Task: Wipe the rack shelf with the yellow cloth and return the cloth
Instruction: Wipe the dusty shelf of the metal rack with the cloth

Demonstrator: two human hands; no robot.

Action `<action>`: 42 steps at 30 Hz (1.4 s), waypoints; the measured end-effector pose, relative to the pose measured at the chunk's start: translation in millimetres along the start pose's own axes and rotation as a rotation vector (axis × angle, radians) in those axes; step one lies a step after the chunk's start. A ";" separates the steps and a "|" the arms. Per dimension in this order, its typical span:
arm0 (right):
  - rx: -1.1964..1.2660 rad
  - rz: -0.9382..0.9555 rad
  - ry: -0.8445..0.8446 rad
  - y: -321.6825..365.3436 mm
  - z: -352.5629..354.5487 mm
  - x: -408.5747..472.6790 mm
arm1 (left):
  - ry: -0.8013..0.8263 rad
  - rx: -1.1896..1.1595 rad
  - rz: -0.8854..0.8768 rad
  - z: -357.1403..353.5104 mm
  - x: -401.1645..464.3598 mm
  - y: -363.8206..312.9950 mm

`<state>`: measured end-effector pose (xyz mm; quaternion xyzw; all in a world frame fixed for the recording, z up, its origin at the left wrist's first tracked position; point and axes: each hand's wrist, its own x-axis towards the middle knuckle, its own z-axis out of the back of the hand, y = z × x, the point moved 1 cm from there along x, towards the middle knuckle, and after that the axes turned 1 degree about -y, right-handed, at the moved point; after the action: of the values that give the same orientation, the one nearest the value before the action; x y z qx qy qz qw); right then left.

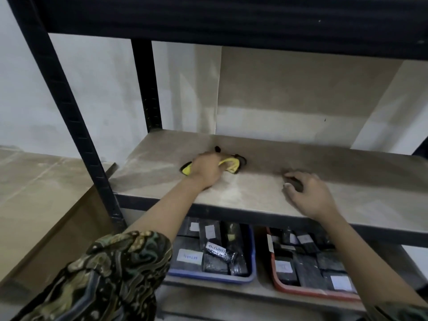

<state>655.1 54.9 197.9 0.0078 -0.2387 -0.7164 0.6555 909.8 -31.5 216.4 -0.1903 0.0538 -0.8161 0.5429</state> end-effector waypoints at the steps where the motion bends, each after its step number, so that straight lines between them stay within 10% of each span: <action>1: 0.002 0.001 0.002 -0.1 -0.2 -0.2 | -0.004 -0.049 -0.054 0.2 -9.9 -4.0; 8: 0.030 -0.003 -0.009 1.8 1.3 -2.1 | 0.002 -0.194 -0.234 15.0 -84.4 -29.1; 15: 0.039 -0.006 -0.028 -1.0 -0.5 -1.2 | -0.338 -0.055 0.060 63.1 -55.8 32.6; 22: 0.034 -0.017 -0.033 -2.5 -2.3 0.6 | -0.132 0.157 0.301 17.9 -57.6 46.0; 34: 0.049 -0.047 -0.021 -1.1 0.5 -0.1 | -0.074 -0.204 -0.138 0.7 -117.9 -80.4; 42: 0.072 -0.050 -0.038 2.9 3.0 -2.0 | -0.288 -0.036 0.222 51.4 -70.4 8.5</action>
<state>657.1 57.7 200.9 0.0238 -0.2766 -0.7234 0.6321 960.0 35.0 243.6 -0.3078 0.0110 -0.7143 0.6284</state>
